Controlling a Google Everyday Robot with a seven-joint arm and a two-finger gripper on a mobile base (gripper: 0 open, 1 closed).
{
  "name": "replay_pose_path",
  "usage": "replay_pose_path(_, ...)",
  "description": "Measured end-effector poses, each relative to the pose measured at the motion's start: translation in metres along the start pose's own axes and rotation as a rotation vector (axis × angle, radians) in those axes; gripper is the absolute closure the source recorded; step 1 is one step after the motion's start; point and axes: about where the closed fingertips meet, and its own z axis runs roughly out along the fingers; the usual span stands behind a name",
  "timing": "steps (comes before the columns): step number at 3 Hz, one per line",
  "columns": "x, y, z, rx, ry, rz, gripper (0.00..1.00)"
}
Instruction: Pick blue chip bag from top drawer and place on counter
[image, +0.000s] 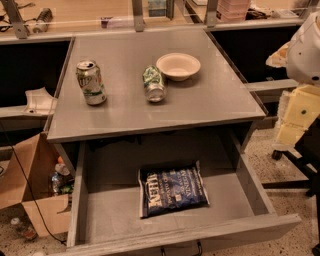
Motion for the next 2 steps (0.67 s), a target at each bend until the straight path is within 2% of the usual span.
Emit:
replay_pose_path(1, 0.000, 0.000, 0.000, 0.000, 0.000, 0.000, 0.00)
replay_pose_path(2, -0.012, 0.016, 0.025, -0.027, -0.106, -0.032, 0.00)
